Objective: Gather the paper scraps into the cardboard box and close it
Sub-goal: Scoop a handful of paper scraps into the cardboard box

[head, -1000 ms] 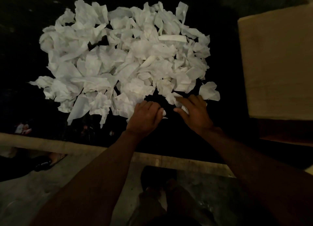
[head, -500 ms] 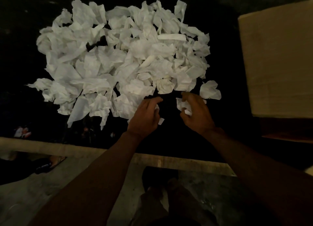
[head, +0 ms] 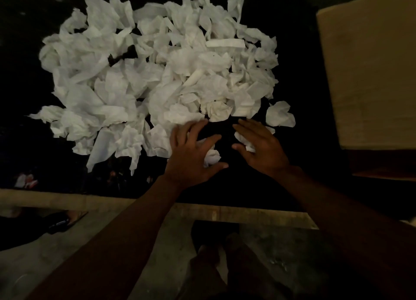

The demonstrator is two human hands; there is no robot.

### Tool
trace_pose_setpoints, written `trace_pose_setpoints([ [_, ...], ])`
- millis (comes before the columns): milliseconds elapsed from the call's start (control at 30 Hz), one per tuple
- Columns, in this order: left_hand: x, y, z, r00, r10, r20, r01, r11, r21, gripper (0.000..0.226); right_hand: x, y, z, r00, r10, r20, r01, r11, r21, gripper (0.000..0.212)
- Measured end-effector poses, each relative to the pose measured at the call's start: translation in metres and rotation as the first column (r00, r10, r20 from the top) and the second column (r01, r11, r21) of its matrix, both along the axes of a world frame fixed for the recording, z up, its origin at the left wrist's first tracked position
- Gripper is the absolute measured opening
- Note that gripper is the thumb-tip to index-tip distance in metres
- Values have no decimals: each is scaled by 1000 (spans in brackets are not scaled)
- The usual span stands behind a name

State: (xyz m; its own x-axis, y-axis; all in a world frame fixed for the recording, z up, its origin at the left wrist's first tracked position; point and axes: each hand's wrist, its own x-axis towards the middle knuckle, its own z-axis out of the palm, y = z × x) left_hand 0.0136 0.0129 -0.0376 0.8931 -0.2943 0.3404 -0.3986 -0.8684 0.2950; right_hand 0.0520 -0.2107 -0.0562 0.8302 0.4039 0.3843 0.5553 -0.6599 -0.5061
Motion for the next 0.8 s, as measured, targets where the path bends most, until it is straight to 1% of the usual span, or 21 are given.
trace_pose_setpoints([
  [67, -3, -2, -1, 993, 116, -13, -114, 990, 85, 67, 0, 0, 1, 1000, -7, 20, 7, 1000, -5, 47],
  [100, -2, -2, -2, 991, 129, -31, -126, 988, 88, 68, 0, 0, 0, 999, -11, 32, 11, 1000, -3, 46],
  [233, 8, 2, -17, 997, 23, -78, -29, 997, -72, 66, 1, 2, 0, 999, -28, 34, 28, 1000, 12, 45],
  [267, 10, 4, -20, 997, 9, -73, -16, 996, -86, 65, 1, 2, 0, 999, -33, 29, 33, 999, 11, 45],
  [333, 13, 4, -20, 999, 10, -37, -14, 995, -101, 65, 1, 2, -1, 999, -39, 29, 39, 999, 7, 45],
  [433, 10, 2, -11, 999, 20, 42, -10, 975, -221, 70, 2, 2, -2, 999, -43, 26, 43, 999, 16, 46],
  [467, 8, 2, -8, 999, 33, 34, -23, 963, -268, 73, 2, 3, -3, 999, -44, 18, 44, 999, 20, 46],
  [567, 5, 4, -2, 993, 75, -91, -105, 913, -395, 84, 1, 2, -2, 999, -48, -4, 48, 999, 22, 47],
  [633, 7, 4, 1, 986, 95, -140, -148, 887, -437, 90, 1, 3, 0, 998, -56, -18, 56, 998, 30, 47],
  [700, 9, 4, 5, 982, 100, -159, -161, 886, -434, 92, 2, 3, 2, 997, -68, -21, 68, 997, 36, 46],
  [800, 12, 5, 9, 976, 120, -183, -181, 912, -369, 90, 4, 6, 4, 994, -107, -29, 108, 994, 21, 42],
])
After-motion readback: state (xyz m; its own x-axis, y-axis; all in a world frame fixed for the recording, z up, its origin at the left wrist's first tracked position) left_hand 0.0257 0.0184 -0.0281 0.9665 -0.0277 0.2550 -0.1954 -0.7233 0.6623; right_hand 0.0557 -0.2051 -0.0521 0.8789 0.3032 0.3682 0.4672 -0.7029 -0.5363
